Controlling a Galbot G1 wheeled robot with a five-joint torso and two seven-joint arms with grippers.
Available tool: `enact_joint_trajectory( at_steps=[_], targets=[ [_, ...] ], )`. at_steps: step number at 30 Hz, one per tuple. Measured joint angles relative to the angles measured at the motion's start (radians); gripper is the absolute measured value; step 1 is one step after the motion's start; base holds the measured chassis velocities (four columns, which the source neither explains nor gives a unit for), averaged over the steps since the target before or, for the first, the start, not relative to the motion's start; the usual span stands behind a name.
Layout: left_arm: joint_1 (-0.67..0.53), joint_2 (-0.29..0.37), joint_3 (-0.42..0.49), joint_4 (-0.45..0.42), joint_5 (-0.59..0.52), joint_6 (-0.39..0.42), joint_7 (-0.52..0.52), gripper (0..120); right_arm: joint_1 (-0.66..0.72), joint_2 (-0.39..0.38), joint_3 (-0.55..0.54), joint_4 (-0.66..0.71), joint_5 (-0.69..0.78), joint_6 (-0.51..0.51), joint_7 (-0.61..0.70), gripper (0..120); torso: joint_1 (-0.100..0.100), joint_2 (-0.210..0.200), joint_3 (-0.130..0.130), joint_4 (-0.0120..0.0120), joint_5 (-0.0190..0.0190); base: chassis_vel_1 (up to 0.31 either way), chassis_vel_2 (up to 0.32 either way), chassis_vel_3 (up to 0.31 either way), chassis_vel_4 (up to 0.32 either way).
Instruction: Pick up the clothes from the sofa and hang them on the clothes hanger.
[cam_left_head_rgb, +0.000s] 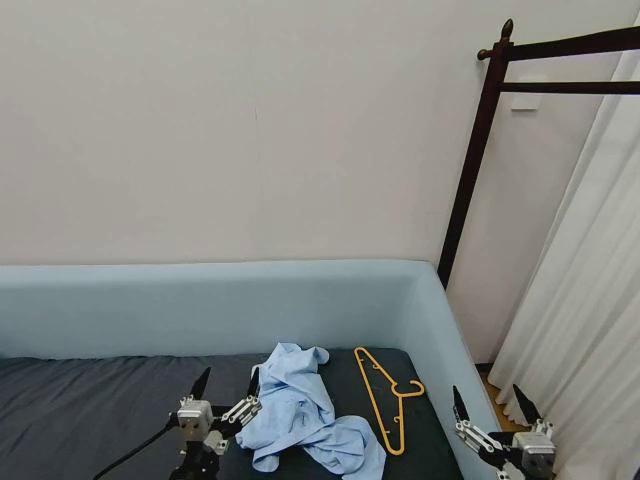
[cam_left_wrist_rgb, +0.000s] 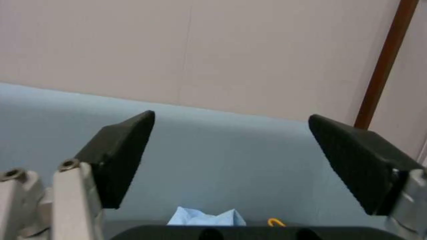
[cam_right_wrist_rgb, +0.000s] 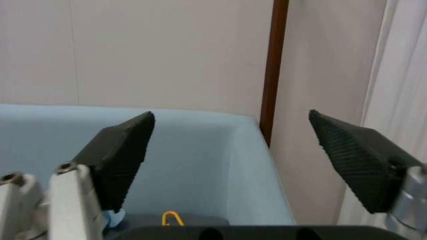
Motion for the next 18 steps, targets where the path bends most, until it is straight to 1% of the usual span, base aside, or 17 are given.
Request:
enact_joint_trajectory(
  at_steps=[1,3,4,6,9,11,12,15,16,18],
  targets=[
    [0.002,-0.002,-0.002,-0.001,0.001,-0.002,-0.006,85,0.001,-0.001,-0.001,-0.002,0.001,-0.001,0.001,87,0.000,0.000,0.000,0.0000,0.0000,0.000,0.000,0.000,0.000],
    [0.008,-0.005,-0.005,0.000,0.004,-0.009,-0.013,94,0.007,-0.006,-0.001,-0.012,0.003,-0.002,0.000,96,0.000,0.000,0.000,0.0000,0.0000,0.000,0.000,0.000,0.000],
    [0.008,-0.005,-0.005,0.000,0.004,-0.009,-0.013,94,0.007,-0.006,-0.001,-0.012,0.003,-0.002,0.000,96,0.000,0.000,0.000,0.0000,0.0000,0.000,0.000,0.000,0.000],
    [0.010,-0.011,-0.007,0.001,0.006,-0.012,-0.017,99,0.013,-0.015,-0.004,-0.020,0.016,-0.004,-0.001,100,0.000,0.000,0.000,0.0000,0.0000,0.000,0.000,0.000,0.000],
    [0.014,-0.020,-0.013,0.001,0.009,-0.013,-0.022,100,0.025,-0.036,-0.007,-0.040,0.030,-0.006,-0.004,100,0.000,0.000,0.000,-0.0001,0.0000,0.000,0.000,0.000,0.000],
    [0.023,-0.029,-0.028,-0.001,0.017,-0.020,-0.026,100,0.043,-0.080,-0.013,-0.063,0.046,-0.010,-0.010,100,0.000,0.000,0.000,-0.0002,0.0001,0.000,0.000,0.000,0.000],
    [0.023,-0.029,-0.028,-0.001,0.017,-0.020,-0.026,100,0.043,-0.080,-0.013,-0.063,0.046,-0.010,-0.010,100,0.000,0.000,0.000,-0.0002,0.0001,0.000,0.000,0.000,0.000],
    [0.043,-0.027,-0.064,0.013,0.025,-0.063,-0.029,100,0.096,-0.175,-0.045,-0.110,0.095,-0.036,-0.025,100,0.000,0.000,0.000,0.0000,0.0002,0.000,0.000,0.000,0.000],
    [0.043,-0.027,-0.064,0.013,0.025,-0.063,-0.029,100,0.096,-0.175,-0.045,-0.110,0.095,-0.036,-0.025,100,0.000,0.000,0.000,0.0000,0.0002,0.000,0.000,0.000,0.000],
    [0.046,-0.029,-0.087,0.037,0.030,-0.099,-0.029,100,0.168,-0.230,-0.083,-0.181,0.114,-0.039,-0.058,100,0.000,0.000,0.000,0.0001,0.0000,0.000,0.000,0.000,0.000]
  ],
)
